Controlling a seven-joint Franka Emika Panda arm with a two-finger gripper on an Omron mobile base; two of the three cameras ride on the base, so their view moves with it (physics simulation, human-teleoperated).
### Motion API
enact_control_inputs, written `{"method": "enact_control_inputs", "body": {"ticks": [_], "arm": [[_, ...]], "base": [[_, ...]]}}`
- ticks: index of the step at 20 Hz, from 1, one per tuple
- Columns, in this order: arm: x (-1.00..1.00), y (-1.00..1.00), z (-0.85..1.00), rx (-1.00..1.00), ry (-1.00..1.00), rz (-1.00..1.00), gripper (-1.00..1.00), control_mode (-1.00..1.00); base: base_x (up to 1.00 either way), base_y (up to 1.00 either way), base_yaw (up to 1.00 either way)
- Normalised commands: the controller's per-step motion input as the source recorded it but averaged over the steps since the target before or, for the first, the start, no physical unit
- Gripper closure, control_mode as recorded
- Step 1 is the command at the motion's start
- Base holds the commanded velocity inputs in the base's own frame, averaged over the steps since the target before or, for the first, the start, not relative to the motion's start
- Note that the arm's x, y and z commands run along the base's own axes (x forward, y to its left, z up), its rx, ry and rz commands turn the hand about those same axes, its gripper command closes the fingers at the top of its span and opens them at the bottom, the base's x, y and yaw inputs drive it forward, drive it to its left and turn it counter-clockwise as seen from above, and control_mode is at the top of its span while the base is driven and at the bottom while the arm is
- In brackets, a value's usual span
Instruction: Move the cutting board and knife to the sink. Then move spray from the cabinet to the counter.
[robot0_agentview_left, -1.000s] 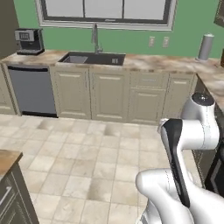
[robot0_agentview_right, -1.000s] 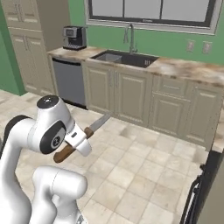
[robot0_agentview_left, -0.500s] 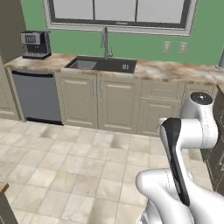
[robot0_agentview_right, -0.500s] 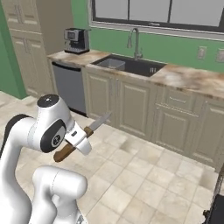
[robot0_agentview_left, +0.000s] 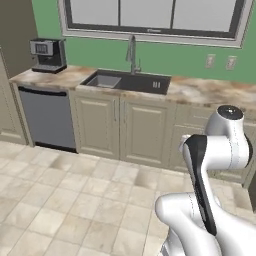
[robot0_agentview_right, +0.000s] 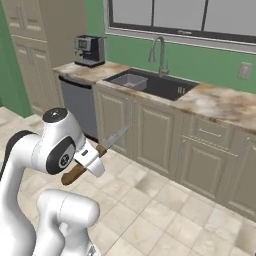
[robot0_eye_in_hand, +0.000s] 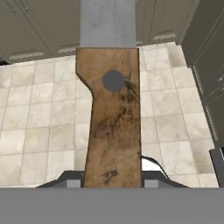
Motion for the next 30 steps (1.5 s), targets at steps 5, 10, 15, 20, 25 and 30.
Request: {"method": "enact_control_inputs", "body": {"ticks": [5,10,15,20,25,30], "arm": [[0.00,0.00,0.00,0.00,0.00,0.00,1.00,1.00],[0.00,0.00,0.00,0.00,0.00,0.00,1.00,1.00],[0.00,0.00,0.00,0.00,0.00,0.00,1.00,1.00],[0.00,0.00,0.00,0.00,0.00,0.00,1.00,1.00],[0.00,0.00,0.00,0.00,0.00,0.00,1.00,1.00],[0.00,0.00,0.00,0.00,0.00,0.00,1.00,1.00]], "base": [[0.86,0.00,0.20],[0.89,0.00,0.18],[0.91,0.03,0.14],[0.93,0.13,0.03],[0.87,0.22,-0.03],[0.79,0.28,-0.17]]}}
